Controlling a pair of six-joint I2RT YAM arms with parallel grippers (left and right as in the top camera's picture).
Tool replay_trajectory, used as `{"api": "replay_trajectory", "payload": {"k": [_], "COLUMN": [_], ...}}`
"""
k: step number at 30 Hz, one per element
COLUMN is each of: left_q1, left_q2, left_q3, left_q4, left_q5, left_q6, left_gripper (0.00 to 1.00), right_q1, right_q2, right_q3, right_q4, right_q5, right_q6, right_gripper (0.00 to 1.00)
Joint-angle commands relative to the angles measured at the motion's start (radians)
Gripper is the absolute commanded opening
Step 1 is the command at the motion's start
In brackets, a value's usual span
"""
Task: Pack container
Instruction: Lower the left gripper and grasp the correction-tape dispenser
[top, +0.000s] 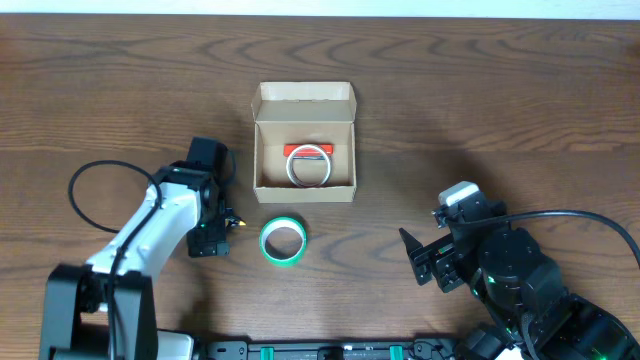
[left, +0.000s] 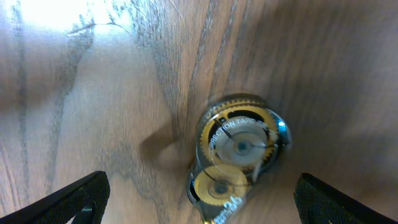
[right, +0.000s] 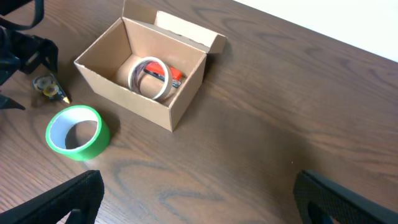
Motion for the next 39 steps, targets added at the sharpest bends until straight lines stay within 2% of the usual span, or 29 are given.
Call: {"api": "replay_trajectory", "payload": {"k": [1,13,14,15,23,31,39], "left_q1": [0.014,0.076,0.081,0.084,0.088,0.087,0.087], "left_q2": [0.030,0.048,0.048,0.048,0.049,0.079,0.095], "left_q3": [-0.010,-0.010,-0.010,-0.010,-0.010,-0.010,-0.010], "left_q4": [0.005,0.007,0.008,0.008,0.008,0.045,0.044], "left_q5": [0.028,0.026,0.027,0.027,0.047,0.092,0.121], "left_q6": [0.054,0.146,0.153,0.156,0.161,0.230,0.234], "left_gripper": [0.98,1.00,0.95,0.94,0.92,0.91,0.76], "right_q1": [-0.002,-0.002,-0.002,-0.002,-0.002,-0.002,-0.002], "right_q2": [0.000,0.000,0.000,0.000,0.000,0.000,0.000], "right_q3": [0.000,0.000,0.000,0.000,0.000,0.000,0.000], "right_q4": [0.002,0.002,0.002,0.002,0.002,0.002,0.002], "right_q5": [0.004,0.004,0.004,0.004,0.004,0.004,0.004], "right_q6": [0.007,0.007,0.007,0.007,0.007,0.007,0.007], "right_gripper": [0.99,0.99,0.99,0.99,0.99,0.99,0.99]}}
